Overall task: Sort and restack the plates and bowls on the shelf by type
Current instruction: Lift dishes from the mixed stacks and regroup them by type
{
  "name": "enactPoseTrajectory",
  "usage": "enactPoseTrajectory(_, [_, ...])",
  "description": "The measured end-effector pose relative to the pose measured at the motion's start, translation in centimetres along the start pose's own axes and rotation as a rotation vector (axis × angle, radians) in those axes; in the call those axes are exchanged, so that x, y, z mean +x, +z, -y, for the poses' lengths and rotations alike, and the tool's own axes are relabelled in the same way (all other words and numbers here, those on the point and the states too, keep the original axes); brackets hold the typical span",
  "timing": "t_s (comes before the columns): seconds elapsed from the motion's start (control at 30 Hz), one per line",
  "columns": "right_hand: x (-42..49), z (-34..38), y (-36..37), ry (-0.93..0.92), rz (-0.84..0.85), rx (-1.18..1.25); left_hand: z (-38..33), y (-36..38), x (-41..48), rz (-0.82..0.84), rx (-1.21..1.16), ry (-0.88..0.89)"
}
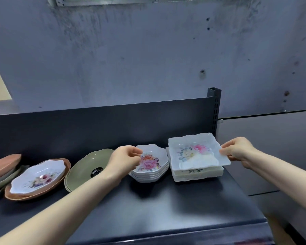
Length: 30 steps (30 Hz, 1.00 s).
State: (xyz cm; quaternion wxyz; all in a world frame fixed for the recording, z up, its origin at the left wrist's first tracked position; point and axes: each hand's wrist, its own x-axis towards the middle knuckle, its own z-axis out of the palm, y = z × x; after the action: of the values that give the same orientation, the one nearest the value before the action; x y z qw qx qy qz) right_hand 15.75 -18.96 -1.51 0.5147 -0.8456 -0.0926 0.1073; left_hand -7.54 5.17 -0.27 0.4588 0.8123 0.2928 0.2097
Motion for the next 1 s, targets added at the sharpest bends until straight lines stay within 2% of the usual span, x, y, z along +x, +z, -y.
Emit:
enactPoseTrajectory(0.13, [1.4,-1.2,0.2,0.019,-0.054,-0.041,2.1,-1.8,-0.4,-0.057,0.412,0.110])
enactPoseTrajectory(0.27, [2.2,-1.6,1.4,0.014,-0.055,-0.056,3.6,-2.8,-1.2,-0.065,0.517,0.093])
enactPoseTrajectory(0.43, [3.0,-1.9,2.5,-0.018,-0.049,-0.107,4.7,-3.4,-1.9,-0.100,0.514,0.041])
enactPoseTrajectory(0.73, [3.1,-3.0,3.1,-0.166,-0.043,-0.417,5.4,-3.4,-2.0,-0.116,0.465,-0.017])
enactPoseTrajectory(0.9, [1.8,-1.9,4.7,-0.291,-0.153,-0.257,5.8,-3.8,-2.4,-0.124,0.443,-0.058])
enactPoseTrajectory(1.0, [-0.5,-0.1,7.6,-0.349,-0.056,-0.109,6.6,-3.9,-3.0,-0.133,0.404,-0.082])
